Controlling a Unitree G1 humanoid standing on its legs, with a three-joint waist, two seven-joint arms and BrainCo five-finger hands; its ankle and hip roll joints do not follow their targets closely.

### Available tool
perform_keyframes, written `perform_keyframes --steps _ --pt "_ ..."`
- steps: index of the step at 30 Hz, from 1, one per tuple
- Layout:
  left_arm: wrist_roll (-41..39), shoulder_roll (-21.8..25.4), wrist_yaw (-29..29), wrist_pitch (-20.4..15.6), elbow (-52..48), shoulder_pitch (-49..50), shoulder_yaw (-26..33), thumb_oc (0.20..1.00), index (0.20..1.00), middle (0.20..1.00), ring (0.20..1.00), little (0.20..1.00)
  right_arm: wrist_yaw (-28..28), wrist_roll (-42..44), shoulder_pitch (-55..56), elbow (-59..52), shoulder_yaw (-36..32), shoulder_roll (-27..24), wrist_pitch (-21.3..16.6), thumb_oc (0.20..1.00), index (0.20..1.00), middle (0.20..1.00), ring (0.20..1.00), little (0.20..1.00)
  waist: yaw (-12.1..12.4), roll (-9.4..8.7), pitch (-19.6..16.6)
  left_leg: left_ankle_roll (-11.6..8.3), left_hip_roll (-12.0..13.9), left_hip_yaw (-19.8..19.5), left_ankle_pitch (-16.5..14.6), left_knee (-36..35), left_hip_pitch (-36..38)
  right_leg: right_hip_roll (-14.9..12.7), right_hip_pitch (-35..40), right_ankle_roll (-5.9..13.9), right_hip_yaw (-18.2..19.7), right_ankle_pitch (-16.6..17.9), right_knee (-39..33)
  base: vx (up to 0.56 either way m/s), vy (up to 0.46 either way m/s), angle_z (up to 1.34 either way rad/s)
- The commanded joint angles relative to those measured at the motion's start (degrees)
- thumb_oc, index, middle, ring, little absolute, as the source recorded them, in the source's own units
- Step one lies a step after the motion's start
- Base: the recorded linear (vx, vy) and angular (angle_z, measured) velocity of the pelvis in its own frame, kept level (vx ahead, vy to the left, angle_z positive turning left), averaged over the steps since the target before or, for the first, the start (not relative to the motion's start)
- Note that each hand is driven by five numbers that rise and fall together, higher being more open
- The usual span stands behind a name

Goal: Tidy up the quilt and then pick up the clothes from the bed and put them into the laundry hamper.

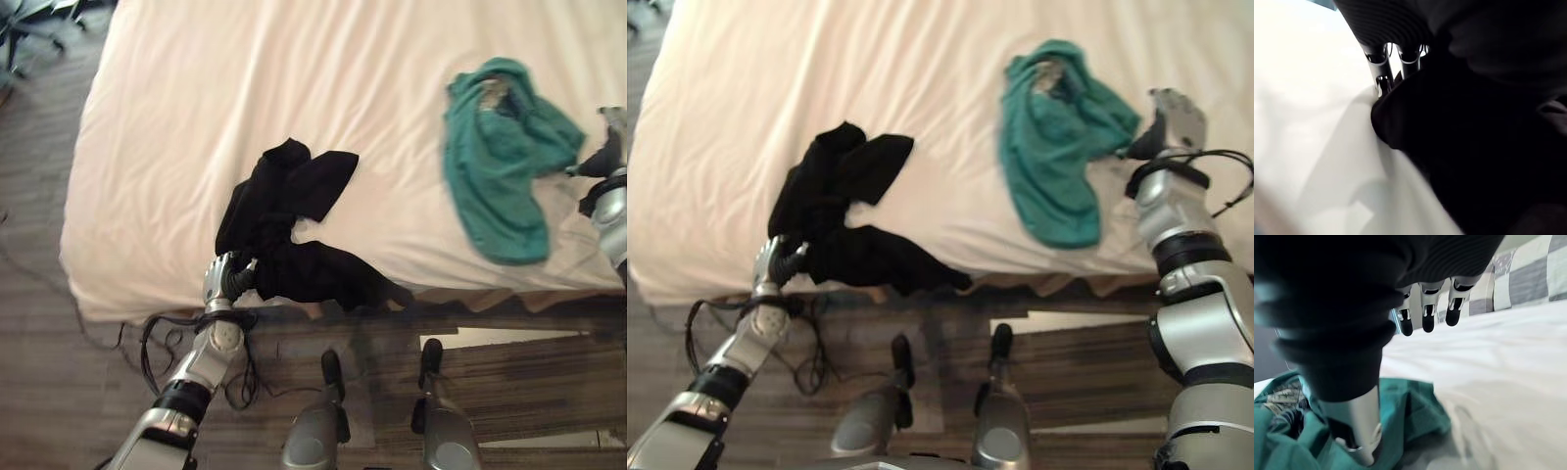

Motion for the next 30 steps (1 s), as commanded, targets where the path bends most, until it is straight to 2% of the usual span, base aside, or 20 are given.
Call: perform_keyframes --steps 1,2,3,4,7,10,11,13,14,15,16,17,18,19,21,24,25,26,28,30 --pt "-9.0 3.2 -2.3 4.6 4.9 16.2 0.8 0.200 0.200 0.200 0.200 0.200 2.2 3.2 -4.1 7.8 1.4 -2.0 -0.5 1.000 1.000 1.000 1.000 1.000 5.1 -2.85 2.4 -5.62 0.9 -2.3 0.0 2.8 -6.5 -7.0 -6.4 5.47 0.4 -11.0 12.2 -0.04 -0.050 0.40" --pt "-9.0 3.2 -2.3 4.6 4.9 16.2 0.8 0.200 0.200 0.200 0.200 0.200 2.2 3.2 -4.1 7.8 1.4 -2.0 -0.5 1.000 1.000 1.000 1.000 1.000 5.1 -2.85 2.4 -5.62 0.9 -2.4 0.0 2.8 -6.5 -7.1 -6.4 5.46 0.4 -11.0 12.2 -0.01 -0.031 0.29" --pt "-10.3 2.7 -2.6 4.2 3.0 16.8 0.9 0.200 0.200 0.200 0.200 0.200 3.1 3.3 -3.3 9.3 1.1 -1.8 -0.5 0.442 0.442 0.442 0.442 0.442 5.6 -2.61 2.4 -5.58 0.8 -2.7 0.0 2.9 -6.8 -7.1 -6.4 5.46 0.0 -11.3 12.4 0.00 -0.034 0.28" --pt "-11.2 2.2 -3.1 3.8 1.3 17.2 0.8 0.200 0.200 0.200 0.200 0.200 3.6 3.6 -2.3 10.6 0.7 -1.2 -0.5 0.200 0.200 0.200 0.200 0.200 5.9 -2.54 2.3 -5.57 0.6 -3.0 0.0 3.0 -6.9 -7.2 -6.1 5.48 -0.6 -11.4 12.4 0.02 -0.047 0.34" --pt "-12.5 1.1 -4.6 3.0 -3.1 17.2 -0.4 0.200 0.200 0.200 0.200 0.200 5.2 3.2 2.2 10.4 -0.4 1.0 -0.8 0.200 0.200 0.200 0.200 0.200 6.4 -2.71 1.7 -5.41 0.4 -4.0 -0.3 3.2 -6.5 -7.3 -4.2 5.53 -1.7 -11.9 11.8 0.02 -0.007 0.49" --pt "-12.3 0.3 -7.0 2.8 -7.2 16.5 -1.6 0.200 0.200 0.200 0.200 0.200 4.5 5.3 13.6 4.2 -5.4 5.9 -1.4 0.200 0.200 0.200 0.200 0.200 6.0 -3.82 0.2 -4.95 -0.1 -4.4 -1.4 3.1 -5.1 -7.5 -1.4 5.66 -2.5 -11.8 10.4 0.06 0.047 0.35" --pt "-11.3 0.0 -8.7 3.3 -7.9 16.0 -1.5 0.200 0.200 0.200 0.200 0.200 4.0 8.0 24.3 -4.8 -10.4 9.8 -2.3 0.200 0.200 0.200 0.200 0.200 5.1 -5.19 -1.1 -4.56 -0.4 -4.5 -2.4 3.0 -3.9 -7.5 0.6 5.83 -3.0 -11.7 9.3 0.09 0.038 0.12" --pt "-10.9 0.1 -9.1 3.7 -7.2 15.7 -1.3 0.200 0.200 0.200 0.200 0.200 4.1 9.4 29.7 -9.5 -13.5 11.2 -2.7 0.200 0.200 0.200 0.200 0.200 4.6 -5.99 -1.9 -4.39 -0.6 -4.5 -2.9 2.9 -3.1 -7.4 1.6 5.93 -3.3 -11.5 8.7 0.09 0.057 0.09" --pt "-10.2 0.2 -10.2 4.5 -6.0 15.6 0.2 0.200 0.200 0.200 0.200 0.200 5.2 13.0 39.6 -17.4 -18.7 14.5 -4.1 0.200 0.200 0.200 0.200 0.200 3.1 -7.72 -3.4 -3.91 -1.0 -4.3 -3.9 2.6 -1.2 -7.3 3.8 6.16 -3.7 -11.2 7.6 0.09 0.065 0.00" --pt "-10.2 0.3 -10.2 4.5 -6.0 15.6 0.1 0.200 0.200 0.200 0.200 0.200 5.2 12.9 39.9 -17.6 -18.9 14.5 -4.0 0.200 0.200 0.200 0.200 0.200 3.1 -7.78 -3.5 -3.84 -1.1 -4.4 -3.8 2.6 -1.4 -7.4 3.7 6.17 -3.8 -11.0 7.4 0.13 0.098 0.00" --pt "-9.8 -0.1 -10.7 5.5 -5.3 16.1 1.7 0.200 0.200 0.200 0.200 0.200 7.0 17.5 49.1 -25.0 -23.2 19.0 -5.5 0.200 0.200 0.200 0.200 0.200 1.4 -9.49 -5.0 -3.22 -1.4 -3.8 -4.9 2.3 0.9 -7.3 5.7 6.43 -3.5 -10.8 6.8 0.06 0.065 0.02" --pt "-9.8 0.0 -10.7 5.5 -5.3 16.2 1.7 0.200 0.200 0.200 0.200 0.200 7.0 17.5 49.2 -25.2 -23.3 19.0 -5.4 0.200 0.200 0.200 0.200 0.200 1.5 -9.57 -5.1 -3.16 -1.5 -3.8 -4.8 2.3 0.7 -7.4 5.7 6.44 -3.5 -10.6 6.7 0.13 0.156 -0.02" --pt "-9.4 -0.8 -10.8 6.2 -3.6 17.1 3.1 0.200 0.200 0.200 0.200 0.200 9.8 23.4 56.6 -29.9 -26.9 23.4 -7.3 0.200 0.200 0.200 0.200 0.200 -0.3 -10.90 -6.8 -2.59 -1.8 -2.8 -5.6 1.7 3.3 -7.3 7.0 6.92 -2.7 -10.3 6.4 0.06 0.102 -0.15" --pt "-9.4 -0.8 -10.8 6.2 -3.6 17.2 3.1 0.200 0.200 0.200 0.200 0.200 9.8 23.4 56.7 -30.0 -27.0 23.5 -7.2 0.200 0.200 0.200 0.200 0.200 -0.3 -10.99 -6.9 -2.52 -1.9 -2.8 -5.4 1.7 3.1 -7.3 6.8 6.93 -2.6 -10.1 6.2 0.09 0.185 -0.23" --pt "-9.9 -1.9 -11.3 7.3 -1.5 18.4 5.0 0.200 0.200 0.200 0.200 0.200 13.5 30.5 62.9 -31.7 -29.2 28.1 -8.4 0.200 0.200 0.200 0.200 0.200 -2.2 -11.88 -9.0 -2.15 -2.0 -1.2 -5.8 0.3 6.5 -6.9 7.4 7.60 -0.2 -9.2 6.7 0.04 0.131 -0.39" --pt "-10.4 -2.3 -11.7 7.7 -0.6 18.6 5.7 0.200 0.200 0.200 0.200 0.200 16.2 33.3 66.1 -31.9 -30.0 30.3 -8.3 0.200 0.200 0.200 0.200 0.200 -3.1 -12.06 -9.9 -2.10 -2.0 -0.7 -5.8 -0.2 7.3 -6.5 7.6 7.51 1.5 -9.8 7.4 0.04 0.057 -0.47" --pt "-11.0 -2.7 -11.5 7.7 0.8 18.3 6.2 0.200 0.200 0.200 0.200 0.200 18.0 35.4 68.4 -31.7 -29.3 32.1 -8.2 0.200 0.200 0.200 0.200 0.200 -4.8 -12.11 -10.4 -2.03 -2.0 -1.1 -5.7 -0.2 7.5 -4.7 7.1 7.45 6.3 -10.1 9.1 0.00 -0.001 -0.27" --pt "-11.0 -2.7 -11.5 7.7 0.8 18.3 6.2 0.200 0.200 0.200 0.200 0.200 18.0 35.4 68.4 -31.7 -29.3 32.1 -8.2 0.200 0.200 0.200 0.200 0.200 -4.8 -12.11 -10.4 -2.03 -2.0 -1.1 -5.7 -0.2 7.5 -4.7 7.1 7.45 6.4 -10.1 9.1 0.01 -0.011 -0.11" --pt "-12.0 -2.9 -11.3 7.4 2.0 17.3 6.1 0.200 0.200 0.200 0.200 0.200 18.9 36.1 69.2 -30.8 -27.1 33.4 -8.6 0.200 0.200 0.200 0.200 0.200 -6.1 -11.61 -10.8 -1.93 -2.1 -2.2 -5.4 -0.2 7.2 -0.3 6.4 6.78 14.6 -12.9 10.0 0.01 -0.005 0.05" --pt "-11.9 -3.9 -11.1 7.1 3.5 16.4 5.0 0.200 0.200 0.200 0.200 0.200 20.1 32.1 68.6 -29.3 -21.8 33.6 -8.1 0.200 0.200 0.200 0.200 0.200 -5.3 -10.86 -11.2 -1.84 -2.6 -5.2 -4.7 -0.2 7.3 1.6 8.1 4.55 16.9 -15.4 9.5 0.04 -0.076 0.31"
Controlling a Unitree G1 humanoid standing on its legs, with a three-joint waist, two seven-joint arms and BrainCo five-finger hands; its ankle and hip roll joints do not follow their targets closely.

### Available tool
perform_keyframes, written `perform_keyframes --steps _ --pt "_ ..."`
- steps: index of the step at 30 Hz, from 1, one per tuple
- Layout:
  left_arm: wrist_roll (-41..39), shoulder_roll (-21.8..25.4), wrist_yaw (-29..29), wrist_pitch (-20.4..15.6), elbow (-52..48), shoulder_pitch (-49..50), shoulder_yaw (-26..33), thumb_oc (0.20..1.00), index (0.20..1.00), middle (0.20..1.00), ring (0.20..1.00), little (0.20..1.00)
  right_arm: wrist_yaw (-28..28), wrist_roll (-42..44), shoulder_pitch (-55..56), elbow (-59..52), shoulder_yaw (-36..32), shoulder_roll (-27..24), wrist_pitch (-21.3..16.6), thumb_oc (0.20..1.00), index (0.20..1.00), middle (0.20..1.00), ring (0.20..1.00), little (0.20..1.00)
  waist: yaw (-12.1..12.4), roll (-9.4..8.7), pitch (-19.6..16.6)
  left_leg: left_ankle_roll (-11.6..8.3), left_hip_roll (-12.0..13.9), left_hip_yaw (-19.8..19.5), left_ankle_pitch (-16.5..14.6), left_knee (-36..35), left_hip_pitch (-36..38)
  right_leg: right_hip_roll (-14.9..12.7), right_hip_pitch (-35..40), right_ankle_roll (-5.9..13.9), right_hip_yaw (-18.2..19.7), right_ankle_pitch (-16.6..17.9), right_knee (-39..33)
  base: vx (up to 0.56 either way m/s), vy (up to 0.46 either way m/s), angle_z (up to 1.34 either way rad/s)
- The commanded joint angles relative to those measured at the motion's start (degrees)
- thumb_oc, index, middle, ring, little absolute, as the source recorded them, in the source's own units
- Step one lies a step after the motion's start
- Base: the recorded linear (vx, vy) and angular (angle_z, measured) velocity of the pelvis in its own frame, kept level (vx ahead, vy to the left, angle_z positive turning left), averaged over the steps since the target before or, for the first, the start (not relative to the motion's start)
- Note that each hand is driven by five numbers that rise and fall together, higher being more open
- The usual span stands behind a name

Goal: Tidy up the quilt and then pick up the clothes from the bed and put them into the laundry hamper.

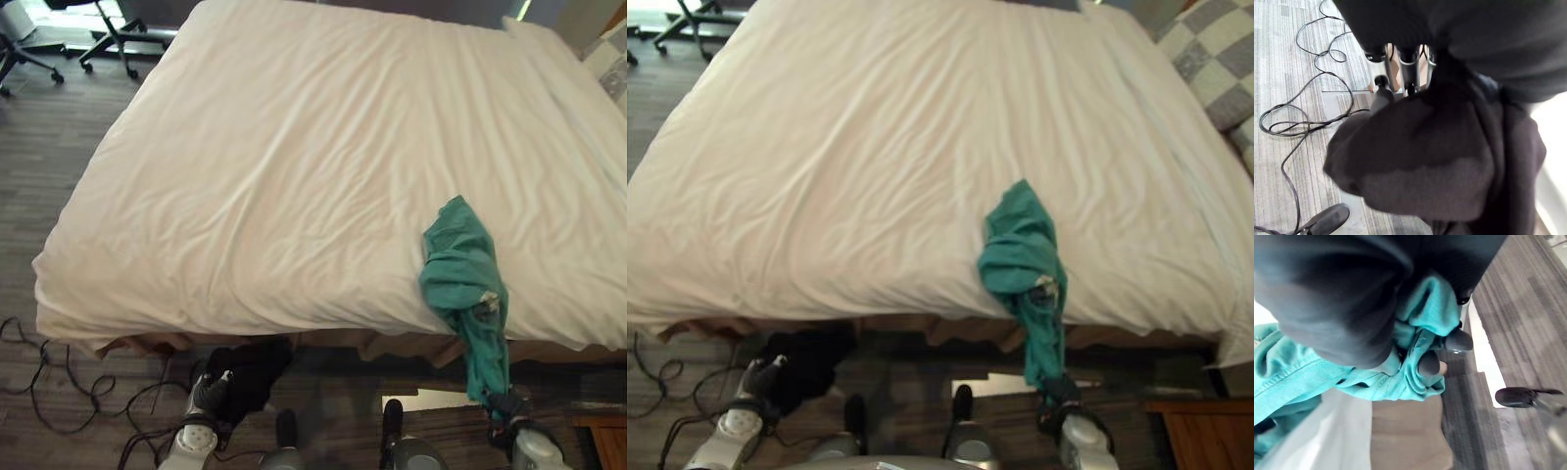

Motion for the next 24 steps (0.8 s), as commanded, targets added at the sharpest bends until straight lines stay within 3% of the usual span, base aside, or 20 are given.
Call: perform_keyframes --steps 1,4,5,8,9,10,11,13,15,16,17,18,20,21,22,23,24 --pt "-1.5 0.6 0.9 -1.9 0.7 -2.6 -0.9 0.200 0.200 0.200 0.200 0.200 2.0 -2.0 -4.8 0.7 2.6 -0.7 -2.0 0.200 0.200 0.200 0.200 0.200 1.6 2.04 -0.2 -1.87 -0.8 -2.9 -2.2 0.2 -0.2 1.6 -1.9 1.34 3.4 -9.7 8.4 0.03 -0.153 0.47" --pt "-2.7 -1.4 2.3 -2.6 1.1 -2.7 -1.0 0.200 0.200 0.200 0.200 0.200 1.3 -6.8 -10.2 3.3 8.0 -1.4 -1.7 0.200 0.200 0.200 0.200 0.200 3.9 3.23 -0.2 -2.36 -0.9 -5.4 -1.4 0.2 -1.0 1.4 0.3 0.69 0.4 -9.9 5.0 -0.03 -0.126 0.44" --pt "-6.0 -3.0 3.2 -3.6 -0.7 -2.3 -1.0 0.200 0.200 0.200 0.200 0.200 0.3 -9.3 -16.2 4.4 12.8 -1.5 -1.8 0.200 0.200 0.200 0.200 0.200 6.8 4.63 0.6 -3.25 -1.1 -7.8 -0.1 0.5 -2.5 1.4 1.9 0.33 -2.6 -9.9 2.2 -0.12 -0.185 0.45" --pt "-7.7 -4.0 4.0 -4.1 -1.8 -3.7 -2.2 0.200 0.200 0.200 0.200 0.200 -1.2 -10.8 -20.6 5.6 14.6 -2.9 -1.9 0.200 0.200 0.200 0.200 0.200 10.2 5.68 2.0 -4.96 -2.1 -9.8 1.2 3.2 -6.7 0.1 3.7 0.36 -9.2 -10.0 0.5 -0.14 -0.117 0.95" --pt "-7.7 -4.1 4.0 -4.1 -1.8 -3.8 -2.1 0.200 0.200 0.200 0.200 0.200 -1.2 -10.8 -20.6 5.6 14.6 -2.9 -1.9 0.200 0.200 0.200 0.200 0.200 10.1 5.70 1.9 -4.95 -2.2 -9.9 1.3 3.2 -7.0 0.1 3.6 0.37 -9.3 -10.0 0.4 -0.21 -0.096 1.31" --pt "-7.7 -4.7 4.7 -3.9 -2.1 -5.0 -2.7 0.200 0.200 0.200 0.200 0.200 -2.5 -12.7 -20.8 5.3 14.5 -3.7 -1.7 0.200 0.200 0.200 0.200 0.200 10.6 5.70 2.0 -4.25 0.1 -0.1 0.6 6.8 -8.4 -1.7 4.7 0.22 -16.7 -10.5 0.8 -0.19 -0.093 1.83" --pt "-8.8 -4.8 5.4 -3.7 -2.6 -4.9 -2.1 0.200 0.200 0.200 0.200 0.200 -3.7 -13.4 -20.7 5.4 14.2 -3.5 -1.3 0.200 0.200 0.200 0.200 0.200 10.6 5.31 1.6 -3.95 2.6 7.5 -0.9 8.9 -7.9 -2.1 5.9 0.12 -20.7 -11.5 1.0 -0.24 -0.111 2.56" --pt "-10.4 -5.2 5.9 -3.2 -2.8 -4.1 -0.7 0.200 0.200 0.200 0.200 0.200 -5.8 -14.0 -19.5 5.5 12.7 -2.6 -0.6 0.200 0.200 0.200 0.200 0.200 10.7 4.94 1.0 -3.33 5.1 15.2 -2.2 12.4 -7.1 -2.9 7.4 -1.06 -25.7 -11.8 1.9 -0.14 -0.016 2.76" --pt "-12.2 -6.3 7.1 -2.6 -1.6 -3.7 0.1 0.200 0.200 0.200 0.200 0.200 -8.4 -13.3 -18.0 6.0 10.0 -1.5 -0.2 0.200 0.200 0.200 0.200 0.200 10.9 4.66 0.0 -2.81 6.7 18.5 -3.1 14.8 -6.2 -4.0 9.3 -1.97 -32.0 -12.5 3.3 -0.07 0.071 1.93" --pt "-12.6 -6.6 7.1 -2.2 -1.1 -3.6 0.1 0.200 0.200 0.200 0.200 0.200 -9.6 -13.5 -16.8 6.2 8.7 -0.9 0.1 0.200 0.200 0.200 0.200 0.200 11.0 4.93 -0.7 -2.65 6.3 18.3 -3.5 14.4 -5.5 -4.6 9.6 -1.78 -33.9 -12.2 4.4 0.09 0.186 1.80" --pt "-12.5 -7.4 6.9 -2.1 -1.3 -2.1 0.2 0.200 0.200 0.200 0.200 0.200 -9.0 -14.1 -14.9 6.3 8.0 -0.4 0.6 0.200 0.200 0.200 0.200 0.200 11.2 5.33 -1.6 -2.01 4.3 16.3 -4.3 12.4 -4.6 -5.4 10.0 -1.39 -35.1 -12.2 6.6 0.22 0.270 2.26" --pt "-12.1 -7.4 6.6 -1.8 -1.5 -1.2 0.2 0.200 0.200 0.200 0.200 0.200 -9.3 -14.5 -13.1 6.1 6.9 0.0 0.4 0.200 0.200 0.200 0.200 0.200 11.2 5.09 -2.1 -0.95 1.8 14.6 -4.4 10.1 -3.4 -8.0 9.5 -0.44 -36.8 -11.2 12.9 0.20 0.322 2.49" --pt "-11.6 -7.1 6.4 -1.1 -1.3 -1.4 -0.1 0.200 0.200 0.200 0.200 0.200 -9.9 -14.7 -11.5 6.1 5.3 0.9 0.8 0.200 0.200 0.200 0.200 0.200 11.2 5.15 -0.9 1.31 -1.0 11.2 -5.3 7.9 -2.7 -13.1 7.4 1.54 -37.5 -8.1 24.0 0.15 0.283 2.28" --pt "-11.8 -6.9 6.7 -0.8 -1.2 -2.1 -0.4 0.200 0.200 0.200 0.200 0.200 -10.4 -14.3 -10.7 5.1 4.8 1.5 0.8 0.200 0.200 0.200 0.200 0.200 10.1 5.43 0.1 1.92 -2.0 8.6 -5.5 6.7 -1.7 -13.9 4.7 2.46 -33.6 -5.6 29.2 0.09 0.237 2.09" --pt "-11.9 -6.6 7.3 -0.9 -1.1 -2.8 -0.4 0.200 0.200 0.200 0.200 0.200 -10.9 -14.0 -10.4 5.0 4.5 1.6 0.6 0.200 0.200 0.200 0.200 0.200 9.1 5.44 0.6 2.59 -2.9 6.9 -5.4 5.3 -1.0 -13.7 1.8 3.25 -28.7 -5.8 32.3 0.03 0.145 2.28" --pt "-12.3 -6.3 7.7 -1.1 -1.4 -3.5 -1.2 0.200 0.200 0.200 0.200 0.200 -11.5 -12.9 -11.0 5.0 4.3 1.6 0.3 0.200 0.200 0.200 0.200 0.200 8.3 5.78 1.2 2.48 -3.2 4.2 -4.8 4.1 -0.5 -9.9 -1.7 2.12 -22.2 -8.4 33.7 0.00 0.076 2.11" --pt "-12.3 -6.3 7.7 -1.1 -1.4 -3.6 -1.1 0.200 0.200 0.200 0.200 0.200 -11.5 -12.9 -11.1 5.0 4.3 1.6 0.3 0.200 0.200 0.200 0.200 0.200 8.5 5.75 1.1 2.40 -3.1 4.4 -4.7 4.0 -0.5 -9.9 -2.0 2.01 -22.0 -8.6 34.0 -0.02 -0.021 2.01"
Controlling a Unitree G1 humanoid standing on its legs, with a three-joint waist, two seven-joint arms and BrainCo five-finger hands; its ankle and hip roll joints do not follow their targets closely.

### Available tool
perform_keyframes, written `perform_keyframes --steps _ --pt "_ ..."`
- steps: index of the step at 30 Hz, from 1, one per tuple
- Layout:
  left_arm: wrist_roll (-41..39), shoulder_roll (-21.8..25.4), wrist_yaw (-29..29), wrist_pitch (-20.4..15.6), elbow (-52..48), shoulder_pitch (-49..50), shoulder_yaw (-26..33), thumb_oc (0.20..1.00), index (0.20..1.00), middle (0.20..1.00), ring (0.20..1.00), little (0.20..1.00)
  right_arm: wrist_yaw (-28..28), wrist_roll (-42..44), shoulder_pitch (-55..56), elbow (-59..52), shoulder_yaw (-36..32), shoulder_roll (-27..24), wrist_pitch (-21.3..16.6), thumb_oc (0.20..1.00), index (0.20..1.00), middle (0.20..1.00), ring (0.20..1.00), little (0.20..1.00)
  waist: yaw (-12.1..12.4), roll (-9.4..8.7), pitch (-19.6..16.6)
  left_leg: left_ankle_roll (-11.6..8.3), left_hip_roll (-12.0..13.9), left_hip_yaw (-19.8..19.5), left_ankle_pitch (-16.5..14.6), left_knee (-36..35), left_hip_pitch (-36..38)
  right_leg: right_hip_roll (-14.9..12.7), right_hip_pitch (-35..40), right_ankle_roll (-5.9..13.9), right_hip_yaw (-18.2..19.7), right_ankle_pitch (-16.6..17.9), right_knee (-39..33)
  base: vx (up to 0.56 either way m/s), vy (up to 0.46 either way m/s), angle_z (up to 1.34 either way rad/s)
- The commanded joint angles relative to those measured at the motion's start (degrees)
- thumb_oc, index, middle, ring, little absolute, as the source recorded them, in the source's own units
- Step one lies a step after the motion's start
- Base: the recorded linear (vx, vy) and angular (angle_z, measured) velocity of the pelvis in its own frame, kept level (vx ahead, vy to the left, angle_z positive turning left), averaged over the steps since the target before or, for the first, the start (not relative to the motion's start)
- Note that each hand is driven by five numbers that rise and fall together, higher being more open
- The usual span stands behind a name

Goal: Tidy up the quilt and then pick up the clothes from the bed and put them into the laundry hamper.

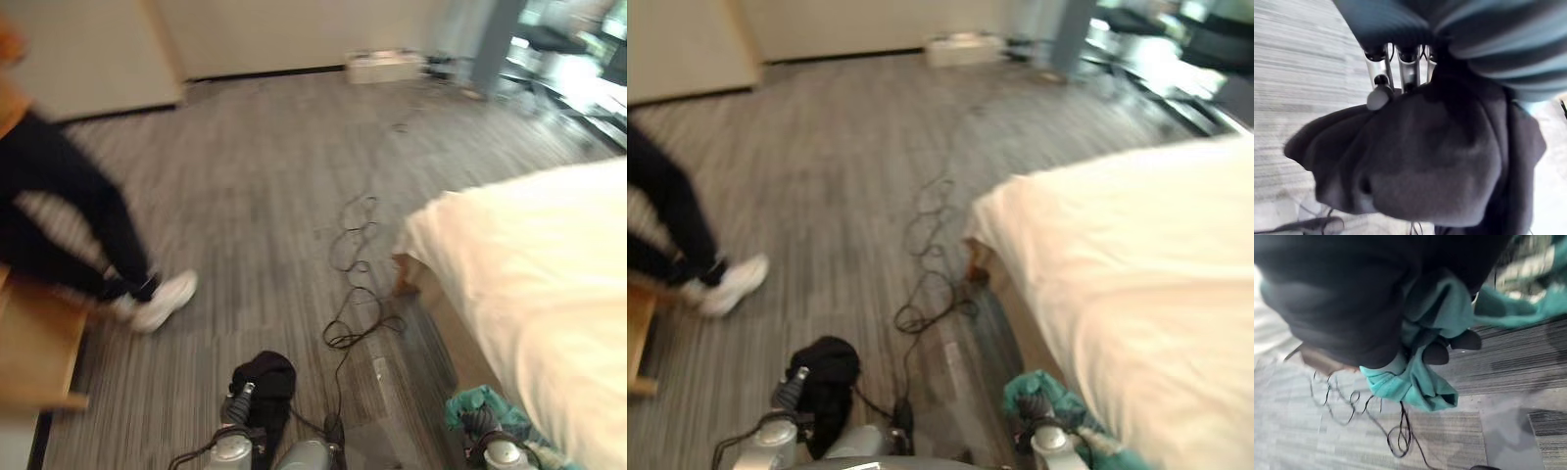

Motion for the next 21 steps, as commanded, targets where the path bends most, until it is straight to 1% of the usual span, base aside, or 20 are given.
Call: perform_keyframes --steps 1,2,3,4,5,6,7,8,10,11,13,14,15,16,17,18,19,20,21 --pt "-1.2 1.7 1.4 -2.6 -5.4 -2.5 -1.9 0.200 0.200 0.200 0.200 0.200 -3.1 1.8 -6.6 -2.3 -2.8 -2.3 -2.9 0.200 0.200 0.200 0.200 0.200 -0.6 2.17 3.2 -7.76 5.6 -2.0 -2.7 -5.8 5.1 10.8 -9.8 3.21 18.9 -0.9 -12.9 0.03 -0.122 1.42" --pt "-1.1 1.8 0.8 -3.1 -5.3 -2.7 -2.1 0.200 0.200 0.200 0.200 0.200 -3.6 2.5 -6.4 -2.3 -3.4 -2.6 -3.7 0.200 0.200 0.200 0.200 0.200 -0.5 2.54 3.5 -7.93 5.2 -4.3 -3.0 -6.2 5.4 10.7 -9.7 3.52 21.4 -1.4 -16.6 0.03 -0.115 1.53" --pt "-1.1 1.8 0.8 -3.1 -5.3 -2.7 -2.1 0.200 0.200 0.200 0.200 0.200 -3.6 2.5 -6.4 -2.2 -3.4 -2.6 -3.7 0.200 0.200 0.200 0.200 0.200 -0.6 2.65 3.4 -7.95 5.3 -4.4 -2.9 -6.2 5.2 10.8 -9.7 3.49 21.3 -1.2 -16.9 0.13 -0.215 2.02" --pt "-0.4 2.2 0.4 -3.3 -4.7 -2.7 -3.0 0.200 0.200 0.200 0.200 0.200 -3.8 3.2 -6.6 -3.5 -3.7 -2.8 -4.4 0.200 0.200 0.200 0.200 0.200 -1.1 2.50 3.1 -8.27 5.2 -6.7 -3.8 -6.0 5.8 10.2 -9.0 2.21 25.0 -0.4 -25.7 0.14 -0.173 2.19" --pt "2.6 3.3 0.1 -2.2 -3.5 -2.7 -4.0 0.200 0.200 0.200 0.200 0.200 -4.6 1.7 -5.3 -3.2 -3.9 -3.8 -4.1 0.200 0.200 0.200 0.200 0.200 -1.3 1.64 2.2 -7.69 3.7 -8.6 -4.8 -4.5 5.6 11.2 -7.7 2.04 28.0 -1.1 -29.0 0.19 -0.217 2.47" --pt "3.1 3.0 0.2 -2.1 -3.5 -2.0 -3.3 0.200 0.200 0.200 0.200 0.200 -4.9 1.7 -5.5 -2.5 -3.9 -3.4 -3.7 0.200 0.200 0.200 0.200 0.200 -1.2 1.30 2.2 -7.72 2.9 -9.5 -5.0 -4.1 5.9 11.1 -8.1 3.15 29.6 1.6 -29.3 0.10 -0.110 1.78" --pt "2.5 2.3 0.1 -2.8 -2.6 -2.6 -2.9 0.200 0.200 0.200 0.200 0.200 -3.9 2.1 -5.8 -2.4 -3.5 -3.3 -4.3 0.200 0.200 0.200 0.200 0.200 -0.6 1.02 2.2 -7.71 2.6 -9.3 -5.6 -3.4 5.6 10.6 -6.9 3.34 28.8 1.9 -31.3 0.03 -0.073 1.47" --pt "2.5 2.3 0.1 -2.9 -2.5 -2.7 -2.9 0.200 0.200 0.200 0.200 0.200 -3.9 2.1 -5.8 -2.3 -3.5 -3.3 -4.3 0.200 0.200 0.200 0.200 0.200 -0.7 1.03 2.3 -7.70 2.6 -9.4 -5.6 -3.3 5.6 10.6 -6.8 3.35 28.7 2.0 -31.4 0.01 -0.054 0.66" --pt "1.5 0.9 -0.3 -3.5 -1.9 -1.3 -2.5 0.200 0.200 0.200 0.200 0.200 -3.2 1.9 -6.5 -1.0 -3.1 -3.1 -3.9 0.200 0.200 0.200 0.200 0.200 0.3 0.96 1.2 -7.95 2.7 -7.8 -6.2 -3.1 5.8 9.4 -4.3 4.02 25.9 3.4 -35.7 0.07 -0.072 0.40" --pt "-0.2 1.3 -1.8 -3.8 9.3 -5.0 -0.6 0.200 0.200 0.200 0.200 0.200 0.1 -4.3 -7.8 12.9 0.7 -5.3 -0.4 0.200 0.200 0.200 0.200 0.200 1.0 -0.46 1.7 -8.09 5.1 1.0 -4.5 -8.3 11.7 15.2 -2.4 1.56 22.1 -1.5 -30.8 0.12 -0.098 0.12" --pt "0.7 1.5 -1.7 -3.7 9.4 -5.2 -1.4 0.200 0.200 0.200 0.200 0.200 -0.1 -4.1 -8.1 12.8 0.7 -5.3 -0.4 0.200 0.200 0.200 0.200 0.200 1.1 -0.32 1.7 -8.27 5.2 0.9 -4.5 -8.3 11.7 15.0 -2.3 1.43 21.3 -1.6 -30.8 0.12 -0.092 -0.04" --pt "2.8 1.9 -1.6 -3.0 9.5 -5.6 -2.7 0.200 0.200 0.200 0.200 0.200 -0.3 -3.3 -8.6 11.6 0.9 -5.0 -0.5 0.200 0.200 0.200 0.200 0.200 1.2 -0.10 1.5 -8.93 5.5 0.9 -4.4 -8.3 12.1 15.1 -1.2 1.09 20.1 -1.4 -33.0 0.17 -0.125 -0.07" --pt "2.6 2.0 -1.4 -3.2 9.3 -5.6 -2.7 0.200 0.200 0.200 0.200 0.200 -0.3 -2.9 -8.6 10.6 1.0 -5.0 -0.6 0.200 0.200 0.200 0.200 0.200 1.3 -0.07 1.6 -9.30 5.6 1.0 -4.7 -6.5 12.0 15.1 -0.3 0.94 19.4 -1.1 -34.6 0.21 -0.183 -0.09" --pt "2.2 2.0 -1.4 -3.3 9.2 -5.7 -2.8 0.200 0.200 0.200 0.200 0.200 -0.3 -2.8 -8.9 9.6 1.2 -5.4 -1.0 0.200 0.200 0.200 0.200 0.200 1.4 -0.30 2.1 -9.84 5.9 1.2 -6.2 -1.3 10.3 15.0 0.7 0.62 18.7 -0.8 -36.2 0.12 -0.163 -0.07" --pt "2.0 2.2 -1.6 -3.3 8.6 -5.8 -2.8 0.200 0.200 0.200 0.200 0.200 -0.3 -3.0 -9.1 8.4 1.4 -6.0 -1.2 0.200 0.200 0.200 0.200 0.200 1.9 -0.45 2.9 -10.73 6.3 1.4 -5.3 4.0 8.2 15.1 1.6 0.06 18.2 -1.0 -37.3 0.07 -0.122 -0.09" --pt "2.0 2.2 -1.6 -3.3 8.6 -5.8 -2.8 0.200 0.200 0.200 0.200 0.200 -0.3 -3.0 -9.2 8.4 1.4 -6.0 -1.2 0.200 0.200 0.200 0.200 0.200 1.8 -0.38 2.9 -10.78 6.4 1.3 -5.6 4.6 7.8 15.3 1.7 0.00 18.1 -0.9 -37.4 0.08 -0.194 0.01" --pt "1.6 2.4 -1.5 -3.3 6.7 -6.3 -3.5 0.200 0.200 0.200 0.200 0.200 -1.1 -3.2 -9.6 6.3 1.5 -7.2 -1.5 0.200 0.200 0.200 0.200 0.200 2.9 -0.15 5.1 -13.19 8.7 0.9 -0.6 18.5 0.4 15.8 3.6 -1.93 16.9 -1.7 -38.4 0.05 -0.135 0.10" --pt "1.6 2.4 -1.5 -3.3 6.7 -6.4 -3.4 0.200 0.200 0.200 0.200 0.200 -1.1 -3.2 -9.6 6.3 1.5 -7.2 -1.5 0.200 0.200 0.200 0.200 0.200 2.8 -0.17 4.9 -13.18 8.6 0.8 -0.5 18.5 0.1 15.8 3.3 -1.95 16.8 -1.6 -38.4 0.14 -0.193 0.28" --pt "1.8 2.4 -1.3 -3.1 5.8 -6.4 -3.9 0.200 0.200 0.200 0.200 0.200 -1.2 -3.6 -10.0 5.2 1.5 -8.1 -1.4 0.200 0.200 0.200 0.200 0.200 3.5 -0.18 5.9 -13.12 9.1 0.6 1.1 22.3 -3.0 16.1 4.9 -2.77 15.8 -2.3 -39.4 0.19 -0.079 0.25"
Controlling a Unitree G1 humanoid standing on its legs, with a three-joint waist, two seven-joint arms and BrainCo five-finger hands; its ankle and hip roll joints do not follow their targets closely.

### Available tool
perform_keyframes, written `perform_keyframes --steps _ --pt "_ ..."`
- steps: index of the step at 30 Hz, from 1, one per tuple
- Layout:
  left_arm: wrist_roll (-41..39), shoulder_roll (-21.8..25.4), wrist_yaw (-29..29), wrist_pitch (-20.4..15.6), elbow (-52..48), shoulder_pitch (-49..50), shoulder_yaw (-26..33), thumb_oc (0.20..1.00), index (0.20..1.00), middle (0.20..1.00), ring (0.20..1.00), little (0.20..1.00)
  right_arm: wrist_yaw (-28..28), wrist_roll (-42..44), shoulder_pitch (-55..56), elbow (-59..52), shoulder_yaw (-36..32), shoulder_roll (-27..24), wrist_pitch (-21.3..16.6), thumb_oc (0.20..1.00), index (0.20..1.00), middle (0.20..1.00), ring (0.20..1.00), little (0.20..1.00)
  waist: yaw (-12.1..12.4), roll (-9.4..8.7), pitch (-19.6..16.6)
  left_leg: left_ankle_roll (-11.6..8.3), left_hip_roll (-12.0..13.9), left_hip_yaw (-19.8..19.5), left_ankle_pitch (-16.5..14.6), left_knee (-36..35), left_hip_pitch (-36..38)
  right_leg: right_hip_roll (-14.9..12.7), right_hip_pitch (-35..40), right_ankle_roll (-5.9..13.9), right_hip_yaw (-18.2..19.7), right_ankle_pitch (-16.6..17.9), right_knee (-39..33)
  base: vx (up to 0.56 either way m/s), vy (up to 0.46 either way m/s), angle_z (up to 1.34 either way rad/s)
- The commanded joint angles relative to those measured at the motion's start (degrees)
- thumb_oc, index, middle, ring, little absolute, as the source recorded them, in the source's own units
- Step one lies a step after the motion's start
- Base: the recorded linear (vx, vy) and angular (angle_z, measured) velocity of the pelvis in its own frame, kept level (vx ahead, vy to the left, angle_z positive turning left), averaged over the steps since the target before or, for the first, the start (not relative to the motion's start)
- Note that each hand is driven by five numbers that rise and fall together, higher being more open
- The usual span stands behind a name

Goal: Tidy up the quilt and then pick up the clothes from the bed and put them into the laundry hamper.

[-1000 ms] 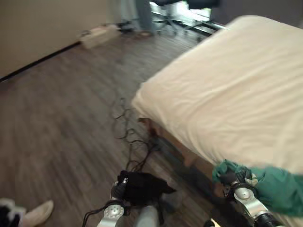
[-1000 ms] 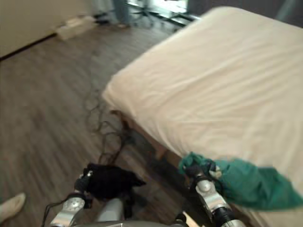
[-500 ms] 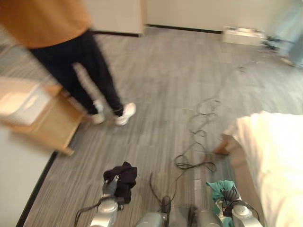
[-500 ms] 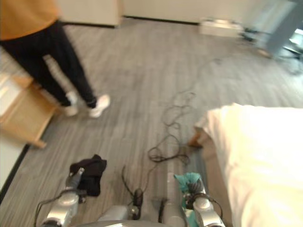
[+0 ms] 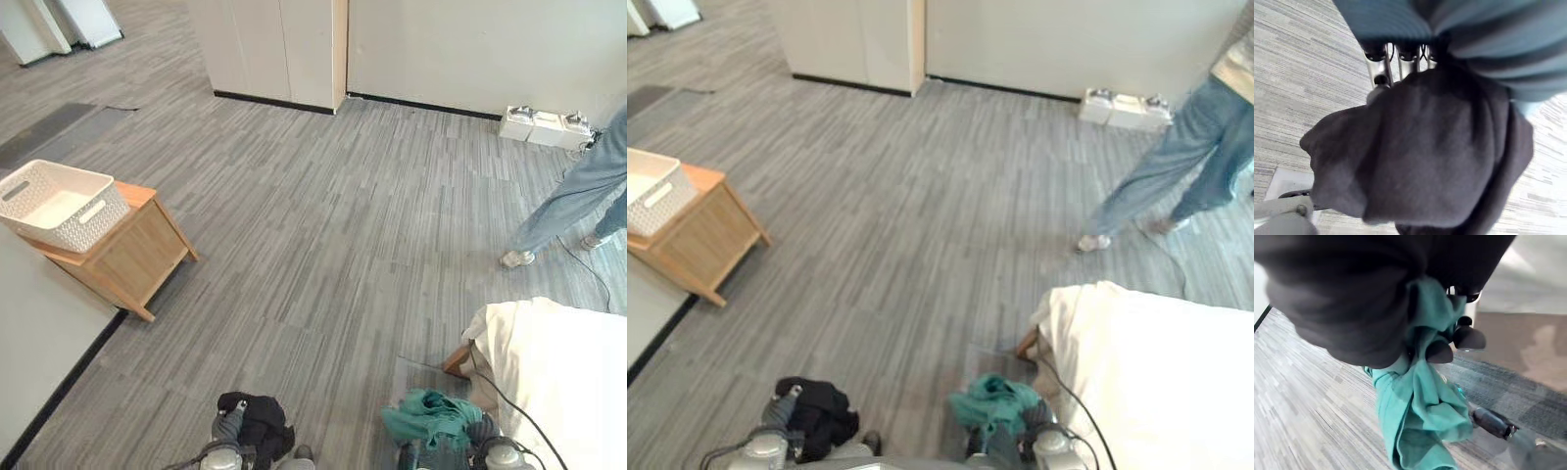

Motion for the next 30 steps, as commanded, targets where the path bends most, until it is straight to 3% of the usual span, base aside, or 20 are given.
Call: perform_keyframes --steps 1,4,7,8,10,12,13,14,15,16,17,18,21,22,23,25,27,28,29,30 --pt "1.2 0.8 0.8 -1.6 -2.2 -4.0 -1.4 0.200 0.200 0.200 0.200 0.200 -1.0 -1.3 -4.3 -6.4 -0.7 -6.3 -2.0 0.200 0.200 0.200 0.200 0.200 1.9 1.74 6.1 1.04 -2.2 3.3 5.6 10.5 -5.7 2.2 7.6 0.70 -3.0 -13.3 2.2 0.46 -0.063 0.11" --pt "2.4 1.0 0.6 -1.3 -3.9 -2.2 -0.7 0.200 0.200 0.200 0.200 0.200 -0.8 -2.3 -3.5 -7.1 -0.8 -7.1 -1.5 0.200 0.200 0.200 0.200 0.200 3.6 1.70 4.7 2.04 -3.4 6.3 2.2 -2.0 -8.5 2.6 11.7 2.58 -3.3 -16.0 0.1 0.56 0.087 -0.19" --pt "3.8 1.3 0.4 -1.0 -4.3 -1.6 -0.8 0.200 0.200 0.200 0.200 0.200 -1.1 -2.7 -4.1 -6.5 -0.4 -6.9 -1.5 0.200 0.200 0.200 0.200 0.200 4.7 2.56 4.2 1.79 -2.2 10.1 7.2 -13.7 -10.1 3.0 13.8 3.27 -4.3 -17.8 -0.2 0.46 0.136 0.00" --pt "4.8 1.9 0.4 -0.8 -3.9 -1.9 -0.9 0.200 0.200 0.200 0.200 0.200 -1.6 -3.0 -5.5 -6.0 0.0 -6.6 -1.6 0.200 0.200 0.200 0.200 0.200 5.7 1.51 4.1 1.53 -1.7 11.1 7.5 -18.6 -12.4 2.6 16.6 3.91 -4.6 -20.1 0.0 0.61 0.167 0.52" --pt "5.3 2.5 0.3 -0.5 -3.1 -1.4 -0.4 0.200 0.200 0.200 0.200 0.200 -1.1 -4.1 -6.2 -5.4 0.6 -5.5 -1.8 0.200 0.200 0.200 0.200 0.200 6.5 0.34 3.1 2.64 -2.4 10.5 9.0 -17.6 -12.2 2.4 17.3 4.90 -3.7 -21.6 2.9 0.70 0.201 0.13" --pt "5.8 3.2 0.3 -0.2 -2.5 -1.9 -0.8 0.200 0.200 0.200 0.200 0.200 -1.4 -4.7 -6.7 -4.5 1.0 -4.6 -1.9 0.200 0.200 0.200 0.200 0.200 7.5 -1.49 3.3 4.25 -3.9 9.9 9.1 -14.1 -12.6 1.1 15.9 6.16 -2.2 -19.4 10.8 0.56 0.217 -0.22" --pt "6.0 3.8 0.5 0.1 -1.6 -2.5 -1.1 0.200 0.200 0.200 0.200 0.200 -1.6 -4.7 -7.1 -3.7 1.2 -4.1 -2.0 0.200 0.200 0.200 0.200 0.200 7.7 -3.08 4.0 5.88 -5.5 9.8 7.0 -12.0 -12.0 -0.8 13.4 8.73 -1.2 -14.0 18.8 0.73 0.391 0.17" --pt "6.4 4.0 1.1 0.4 -1.2 -3.1 -1.4 0.200 0.200 0.200 0.200 0.200 -1.3 -4.6 -6.9 -3.6 1.0 -3.4 -1.6 0.200 0.200 0.200 0.200 0.200 6.5 -2.60 4.6 8.25 -6.3 9.9 5.0 -11.3 -8.7 -3.7 7.6 10.48 0.1 -2.4 32.3 0.53 0.326 0.35" --pt "6.4 4.0 1.1 0.4 -1.2 -3.1 -1.4 0.200 0.200 0.200 0.200 0.200 -1.3 -4.6 -6.9 -3.6 1.0 -3.4 -1.6 0.200 0.200 0.200 0.200 0.200 6.5 -2.64 4.5 8.27 -6.3 10.0 5.0 -11.3 -8.7 -3.8 7.4 10.49 0.2 -2.5 32.5 0.59 0.347 0.08" --pt "6.3 4.4 1.4 0.5 -0.9 -3.7 -1.5 0.200 0.200 0.200 0.200 0.200 -1.4 -4.7 -7.2 -4.2 1.3 -3.3 -2.0 0.200 0.200 0.200 0.200 0.200 5.5 -1.71 4.9 9.19 -6.5 9.5 4.2 -12.5 -5.8 -3.7 3.9 10.21 1.2 2.1 38.7 0.46 0.207 0.08" --pt "6.1 4.4 2.3 0.7 -1.5 -3.9 -1.6 0.200 0.200 0.200 0.200 0.200 -1.3 -4.7 -7.2 -4.8 0.9 -3.4 -1.8 0.200 0.200 0.200 0.200 0.200 4.4 0.09 5.4 9.65 -6.0 8.0 3.9 -14.8 -2.2 -3.2 -0.8 9.44 1.8 1.4 43.9 0.89 0.326 0.25" --pt "6.5 4.5 2.5 0.5 -2.8 -4.6 -2.3 0.200 0.200 0.200 0.200 0.200 -1.2 -4.3 -6.6 -6.9 0.7 -3.7 -2.1 0.200 0.200 0.200 0.200 0.200 1.7 2.41 6.7 9.62 -6.3 5.5 3.3 -18.4 3.8 -1.7 -8.5 7.90 1.0 -4.3 45.8 0.82 0.210 0.56" --pt "7.3 4.5 3.0 0.1 -4.1 -5.2 -2.9 0.200 0.200 0.200 0.200 0.200 -1.1 -3.9 -5.5 -9.5 0.4 -4.0 -2.5 0.200 0.200 0.200 0.200 0.200 -1.1 3.23 7.5 8.57 -7.0 2.6 1.7 -19.4 8.0 -0.5 -11.6 6.36 -0.6 -7.8 36.2 0.63 0.027 0.64" --pt "8.1 4.5 3.4 -0.2 -4.5 -5.9 -3.2 0.200 0.200 0.200 0.200 0.200 -1.7 -3.4 -5.0 -10.1 -0.3 -4.4 -2.9 0.200 0.200 0.200 0.200 0.200 -2.6 3.00 7.1 7.06 -7.5 0.0 -1.2 -20.1 11.9 -1.2 -12.9 5.84 -1.0 -8.7 19.8 0.49 -0.066 1.07" --pt "8.2 4.5 3.4 -0.2 -4.5 -5.9 -3.2 0.200 0.200 0.200 0.200 0.200 -1.7 -3.4 -5.0 -10.1 -0.3 -4.4 -2.9 0.200 0.200 0.200 0.200 0.200 -2.8 3.14 7.1 7.01 -7.3 -0.1 -1.2 -20.1 11.9 -0.9 -12.5 5.79 -1.3 -8.3 19.0 0.79 -0.113 1.22" --pt "9.6 4.3 3.1 -0.2 -4.1 -6.2 -2.9 0.200 0.200 0.200 0.200 0.200 -2.1 -3.9 -4.3 -9.6 -0.4 -4.7 -2.4 0.200 0.200 0.200 0.200 0.200 -4.5 3.39 6.4 5.62 -7.1 -3.2 -5.6 -20.1 16.7 -0.4 -13.6 7.51 4.0 -5.6 5.5 0.66 -0.080 0.93" --pt "10.4 3.9 3.1 -0.5 -3.3 -5.6 -2.9 0.200 0.200 0.200 0.200 0.200 -1.1 -5.6 -4.2 -10.0 0.5 -4.5 -1.8 0.200 0.200 0.200 0.200 0.200 -4.9 2.95 5.3 5.28 -6.8 -4.9 -8.0 -18.6 19.6 -0.4 -14.1 8.22 6.0 -3.7 5.1 0.78 -0.132 0.90" --pt "9.8 2.9 3.3 -0.7 -2.2 -4.2 -2.7 0.200 0.200 0.200 0.200 0.200 -0.3 -6.1 -4.3 -9.7 1.9 -4.6 -2.2 0.200 0.200 0.200 0.200 0.200 -5.0 3.86 4.9 3.52 -5.9 -4.8 -5.0 -7.8 18.3 0.3 -12.0 6.52 5.4 -3.5 7.9 0.66 -0.154 0.78" --pt "9.8 2.9 3.3 -0.7 -2.2 -4.3 -2.7 0.200 0.200 0.200 0.200 0.200 -0.3 -6.1 -4.3 -9.7 1.9 -4.5 -2.2 0.200 0.200 0.200 0.200 0.200 -5.1 3.71 4.7 3.55 -6.0 -4.9 -4.9 -7.7 18.1 0.2 -12.1 6.53 5.3 -3.4 7.8 0.76 -0.281 1.06" --pt "8.2 2.7 2.8 -0.9 -1.9 -4.0 -2.4 0.200 0.200 0.200 0.200 0.200 -0.1 -5.6 -4.8 -9.7 2.0 -5.6 -2.6 0.200 0.200 0.200 0.200 0.200 -4.2 3.66 6.0 1.93 -5.1 -4.4 2.6 13.1 9.9 0.4 -8.4 3.60 4.0 -4.6 8.1 0.44 -0.283 1.19"
